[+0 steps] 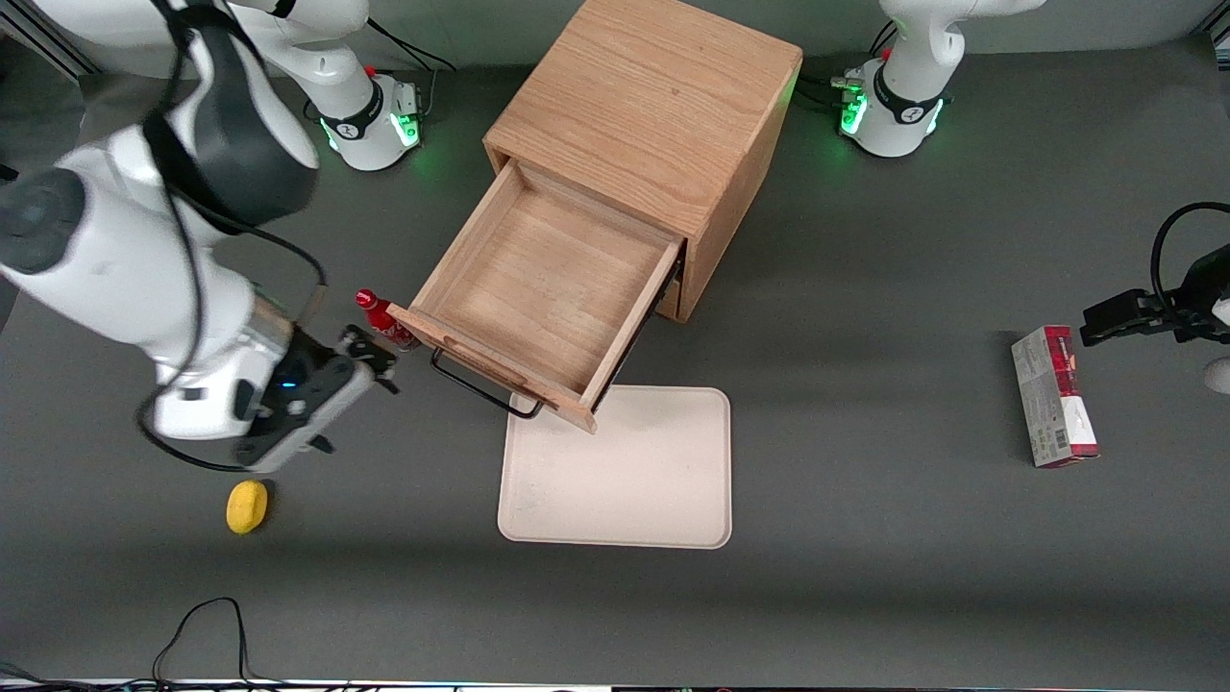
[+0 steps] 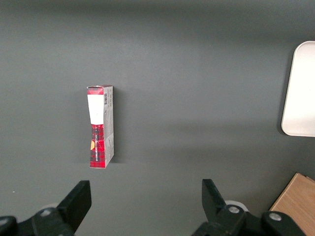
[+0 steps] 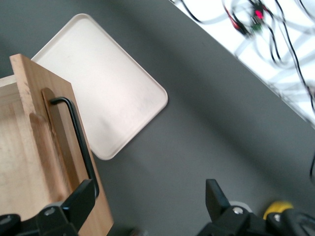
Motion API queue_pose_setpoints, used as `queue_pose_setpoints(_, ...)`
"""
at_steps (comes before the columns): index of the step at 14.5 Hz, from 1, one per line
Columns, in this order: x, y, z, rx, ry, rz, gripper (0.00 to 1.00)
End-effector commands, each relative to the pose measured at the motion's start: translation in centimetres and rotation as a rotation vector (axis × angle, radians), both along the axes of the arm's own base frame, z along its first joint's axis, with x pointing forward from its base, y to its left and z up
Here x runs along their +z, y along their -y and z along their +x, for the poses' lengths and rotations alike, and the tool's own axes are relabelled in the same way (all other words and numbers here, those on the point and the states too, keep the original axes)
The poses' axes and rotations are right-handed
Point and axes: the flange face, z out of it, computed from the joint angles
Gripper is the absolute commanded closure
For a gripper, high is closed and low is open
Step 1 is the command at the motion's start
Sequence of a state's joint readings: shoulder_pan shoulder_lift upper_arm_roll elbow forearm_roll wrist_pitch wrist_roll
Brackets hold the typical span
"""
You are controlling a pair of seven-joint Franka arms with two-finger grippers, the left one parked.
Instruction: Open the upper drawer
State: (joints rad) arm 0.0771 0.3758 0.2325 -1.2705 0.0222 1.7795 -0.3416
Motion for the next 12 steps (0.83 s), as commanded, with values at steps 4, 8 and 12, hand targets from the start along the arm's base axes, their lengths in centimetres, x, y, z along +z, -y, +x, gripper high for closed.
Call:
queue_pose_setpoints(4,2.5,7.0,-10.4,-0.555,-0.141,-0.041,0.0)
queue_pose_setpoints(8,3.3,9.1,-16.5,-0.689,-0.142,-0.057,0.0)
queue_pose_setpoints(12,3.8,12.0,-17.0,-0.724,-0.163,-0.055,0.0)
